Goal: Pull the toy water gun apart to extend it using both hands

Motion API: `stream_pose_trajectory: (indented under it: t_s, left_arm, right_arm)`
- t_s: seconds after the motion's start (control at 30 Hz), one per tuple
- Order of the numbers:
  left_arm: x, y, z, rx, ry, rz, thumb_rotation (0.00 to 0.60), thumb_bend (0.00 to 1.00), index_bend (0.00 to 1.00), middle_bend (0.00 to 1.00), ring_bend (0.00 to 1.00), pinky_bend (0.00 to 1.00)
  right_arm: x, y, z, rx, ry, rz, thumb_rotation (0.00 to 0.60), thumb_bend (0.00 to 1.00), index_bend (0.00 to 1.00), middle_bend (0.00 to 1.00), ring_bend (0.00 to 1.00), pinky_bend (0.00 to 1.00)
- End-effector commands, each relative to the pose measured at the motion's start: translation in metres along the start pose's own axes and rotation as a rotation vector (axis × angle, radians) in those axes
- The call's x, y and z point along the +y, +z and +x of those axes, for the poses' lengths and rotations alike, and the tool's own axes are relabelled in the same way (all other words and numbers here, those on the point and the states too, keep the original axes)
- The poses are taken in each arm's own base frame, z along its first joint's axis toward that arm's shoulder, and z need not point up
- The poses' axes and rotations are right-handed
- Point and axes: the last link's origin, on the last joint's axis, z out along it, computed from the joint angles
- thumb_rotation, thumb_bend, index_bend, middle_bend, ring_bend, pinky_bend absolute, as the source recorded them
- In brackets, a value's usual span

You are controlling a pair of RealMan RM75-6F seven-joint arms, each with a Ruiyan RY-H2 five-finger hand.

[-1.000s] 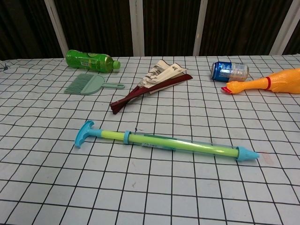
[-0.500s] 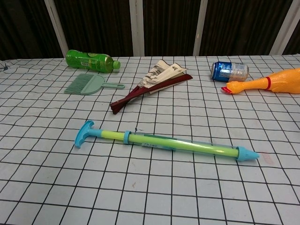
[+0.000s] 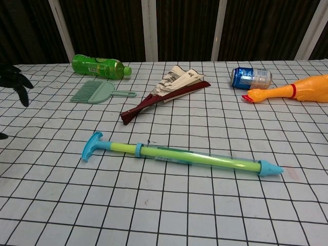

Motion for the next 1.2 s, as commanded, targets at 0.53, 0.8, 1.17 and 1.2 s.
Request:
stream_pose_trajectory:
  t_s: [0.53, 0.8, 1.17, 1.2]
  left_arm:
    - [0.112, 0.073, -0.015, -0.034, 0.053, -0.12, 0.6, 0.32, 0.44, 0.22, 0.05, 0.16]
    - [0.126, 0.091, -0.023, -0.041, 0.095, -0.089, 0.6, 0.36, 0.46, 0.22, 0.05, 0.16]
    - [0.139, 0.103, -0.033, -0.071, 0.12, -0.065, 0.6, 0.39, 0.48, 0.22, 0.05, 0.16]
    - [0.139, 0.103, -0.034, -0.072, 0.122, -0.064, 0.6, 0.39, 0.48, 0.21, 0.05, 0.16]
  right_arm:
    - [0.0, 0.002, 0.0, -0.007, 0.033, -0.002, 0.6, 0.26, 0.0, 0.0, 0.0, 0.0]
    - [0.001, 0.002, 0.001, -0.01, 0.049, -0.005, 0.6, 0.26, 0.0, 0.0, 0.0, 0.0]
    - [0.001, 0.002, 0.001, -0.005, 0.058, 0.001, 0.6, 0.26, 0.0, 0.0, 0.0, 0.0]
    - [0.001, 0.002, 0.001, -0.005, 0.059, 0.001, 0.6, 0.26, 0.0, 0.0, 0.0, 0.0]
